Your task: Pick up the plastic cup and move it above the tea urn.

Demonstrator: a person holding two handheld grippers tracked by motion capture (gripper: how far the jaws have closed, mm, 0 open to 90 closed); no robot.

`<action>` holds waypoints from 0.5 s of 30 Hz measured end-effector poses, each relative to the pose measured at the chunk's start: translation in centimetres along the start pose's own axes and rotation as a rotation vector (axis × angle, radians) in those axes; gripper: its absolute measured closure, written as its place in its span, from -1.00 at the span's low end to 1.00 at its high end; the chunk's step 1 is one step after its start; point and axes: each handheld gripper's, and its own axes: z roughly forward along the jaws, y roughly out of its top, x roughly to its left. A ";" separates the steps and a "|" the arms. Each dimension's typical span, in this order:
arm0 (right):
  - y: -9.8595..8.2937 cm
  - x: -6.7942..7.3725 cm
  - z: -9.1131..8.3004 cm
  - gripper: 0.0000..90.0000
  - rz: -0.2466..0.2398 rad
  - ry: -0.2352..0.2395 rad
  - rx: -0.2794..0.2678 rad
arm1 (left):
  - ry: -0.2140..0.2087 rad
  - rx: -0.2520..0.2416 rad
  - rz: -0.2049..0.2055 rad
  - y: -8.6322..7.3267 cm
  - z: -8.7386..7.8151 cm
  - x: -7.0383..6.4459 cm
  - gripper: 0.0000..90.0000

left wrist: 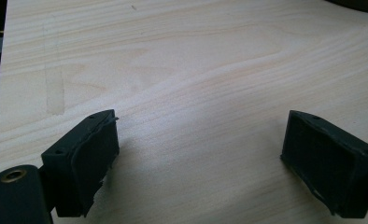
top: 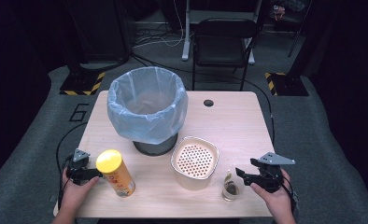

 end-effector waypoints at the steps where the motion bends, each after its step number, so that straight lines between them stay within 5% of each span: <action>1: 0.1 0.3 -0.2 -0.48 0.008 0.013 -0.004 | 0.000 0.001 0.000 0.0 0.0 0.0 -0.77; 15: -1.1 4.5 0.6 -0.66 -0.057 0.109 0.028 | 0.000 0.000 0.000 0.0 0.0 0.0 -0.77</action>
